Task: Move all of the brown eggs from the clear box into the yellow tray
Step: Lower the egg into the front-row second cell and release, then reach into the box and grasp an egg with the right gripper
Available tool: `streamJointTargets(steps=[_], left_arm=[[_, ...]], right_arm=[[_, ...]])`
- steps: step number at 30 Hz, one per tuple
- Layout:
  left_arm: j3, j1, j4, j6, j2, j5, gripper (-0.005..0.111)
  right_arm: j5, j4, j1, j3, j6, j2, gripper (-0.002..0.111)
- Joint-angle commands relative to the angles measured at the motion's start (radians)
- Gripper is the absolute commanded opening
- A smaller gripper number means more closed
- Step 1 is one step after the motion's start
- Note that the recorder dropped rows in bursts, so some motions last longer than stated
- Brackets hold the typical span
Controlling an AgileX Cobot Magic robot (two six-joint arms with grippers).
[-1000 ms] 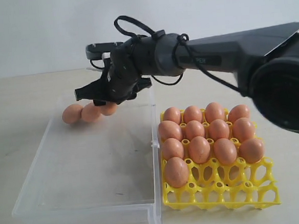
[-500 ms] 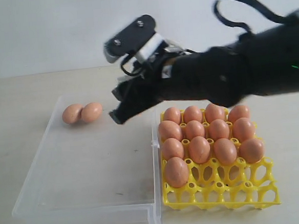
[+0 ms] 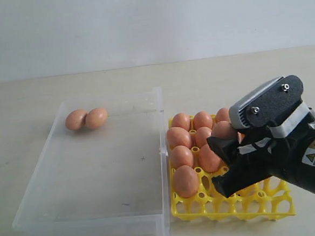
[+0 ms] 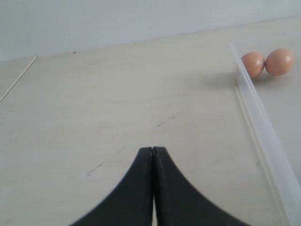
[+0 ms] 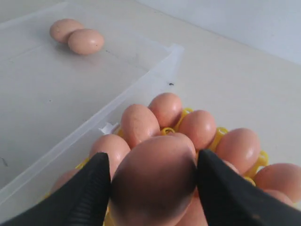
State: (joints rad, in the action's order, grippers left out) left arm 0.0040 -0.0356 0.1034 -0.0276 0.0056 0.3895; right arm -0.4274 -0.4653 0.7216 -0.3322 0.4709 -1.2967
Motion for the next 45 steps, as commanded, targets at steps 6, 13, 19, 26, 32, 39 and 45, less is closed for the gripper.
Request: streamJointTargets(steps=[6,13,19,26,32,39,45], left_arm=[[-0.004,0.006,-0.002,0.005,-0.006,-0.009,0.000],[-0.004,0.006,-0.002,0.005,-0.006,-0.009,0.000],[-0.004,0.006,-0.002,0.005,-0.006,-0.009,0.000],[-0.004,0.006,-0.002,0.005,-0.006,-0.009,0.000],[-0.004,0.006,-0.002,0.005,-0.006,-0.009,0.000],[-0.004,0.006,-0.002,0.005,-0.006,-0.009,0.000],[-0.004,0.006,-0.002,0.005,-0.006,-0.009,0.000]], right_arm=[[-0.054,0.002,0.000,0.061,-0.171,-0.029,0.000],[-0.047,0.169,0.000,0.065,-0.327,-0.044,0.000],[-0.071,0.244,0.000,0.065,-0.389,-0.123,0.000],[-0.181,0.261,0.000,0.065,-0.392,-0.219,0.014],[-0.181,0.261,0.000,0.054,-0.386,-0.242,0.057],[-0.071,0.163,0.000,0.021,-0.230,-0.174,0.061],[0.324,0.244,0.000,-0.233,-0.249,-0.033,0.001]])
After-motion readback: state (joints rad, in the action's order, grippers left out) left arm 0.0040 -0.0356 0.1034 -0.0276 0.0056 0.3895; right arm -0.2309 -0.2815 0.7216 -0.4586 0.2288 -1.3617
